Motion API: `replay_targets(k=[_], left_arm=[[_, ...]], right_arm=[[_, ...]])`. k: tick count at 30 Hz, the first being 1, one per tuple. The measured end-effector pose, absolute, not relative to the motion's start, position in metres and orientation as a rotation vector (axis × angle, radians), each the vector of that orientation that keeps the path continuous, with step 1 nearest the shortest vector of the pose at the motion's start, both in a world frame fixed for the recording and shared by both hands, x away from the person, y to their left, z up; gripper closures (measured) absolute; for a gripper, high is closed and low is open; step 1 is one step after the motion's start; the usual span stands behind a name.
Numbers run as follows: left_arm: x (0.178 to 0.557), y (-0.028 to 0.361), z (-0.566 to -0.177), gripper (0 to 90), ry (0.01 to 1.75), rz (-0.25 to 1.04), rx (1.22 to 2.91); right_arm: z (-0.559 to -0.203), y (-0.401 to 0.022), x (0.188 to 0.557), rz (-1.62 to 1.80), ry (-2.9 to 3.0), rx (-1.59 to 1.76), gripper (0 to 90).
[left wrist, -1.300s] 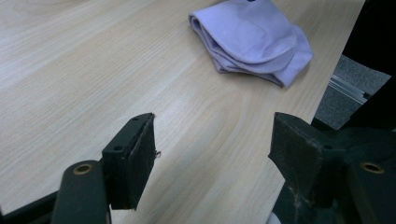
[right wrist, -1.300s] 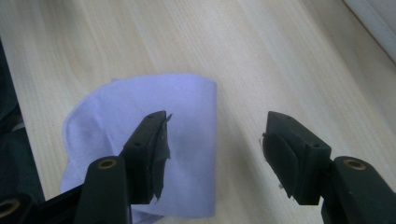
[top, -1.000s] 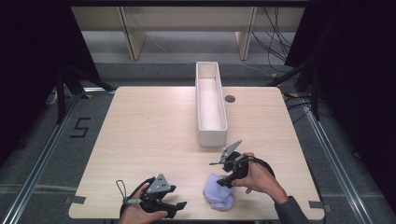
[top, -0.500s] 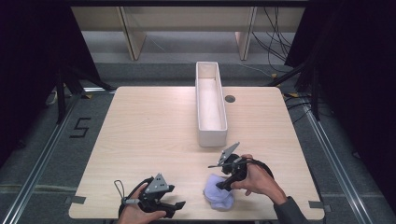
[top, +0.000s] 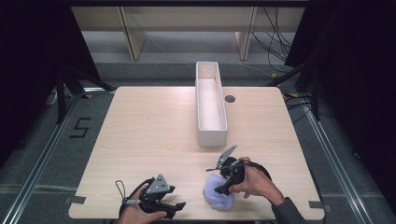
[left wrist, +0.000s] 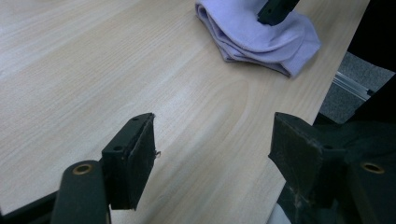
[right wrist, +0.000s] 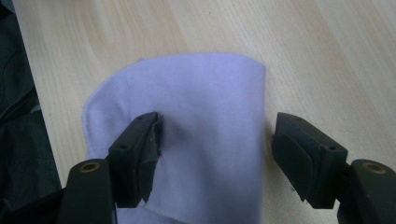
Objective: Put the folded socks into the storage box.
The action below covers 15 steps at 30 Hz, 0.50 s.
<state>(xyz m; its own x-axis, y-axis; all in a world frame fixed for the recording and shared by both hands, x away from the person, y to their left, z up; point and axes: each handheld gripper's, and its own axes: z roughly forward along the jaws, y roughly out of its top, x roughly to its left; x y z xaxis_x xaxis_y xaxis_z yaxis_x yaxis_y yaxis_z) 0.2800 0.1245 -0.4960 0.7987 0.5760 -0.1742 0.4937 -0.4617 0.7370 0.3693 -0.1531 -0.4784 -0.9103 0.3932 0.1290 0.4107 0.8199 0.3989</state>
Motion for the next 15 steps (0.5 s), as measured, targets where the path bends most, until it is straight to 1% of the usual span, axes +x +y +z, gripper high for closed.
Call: replay_targets(k=[4,5,6,11,12,15], left_arm=[[0.2795,0.1239,-0.4959,31.3,0.783,0.123,2.142],[0.2793,0.1234,-0.4962,31.5,0.788,0.123,2.135],[0.2802,0.1253,-0.4954,31.7,0.768,0.127,2.164],[0.2795,0.1240,-0.4959,31.9,0.781,0.125,2.143],[0.2795,0.1241,-0.4958,31.9,0.780,0.126,2.145],[0.2795,0.1242,-0.4959,31.9,0.779,0.127,2.146]], right_arm=[[-0.4832,-0.1520,0.3708,-0.616,-2.995,-0.619,32.4],[-0.4833,-0.1508,0.3685,-0.600,-2.981,-0.664,32.5],[-0.4839,-0.1495,0.3676,-0.606,-2.969,-0.671,32.5],[-0.4844,-0.1487,0.3667,-0.593,-2.989,-0.655,32.5],[-0.4847,-0.1481,0.3665,-0.596,-2.995,-0.639,32.9],[-0.4834,-0.1464,0.3631,-0.586,-3.008,-0.628,39.4]])
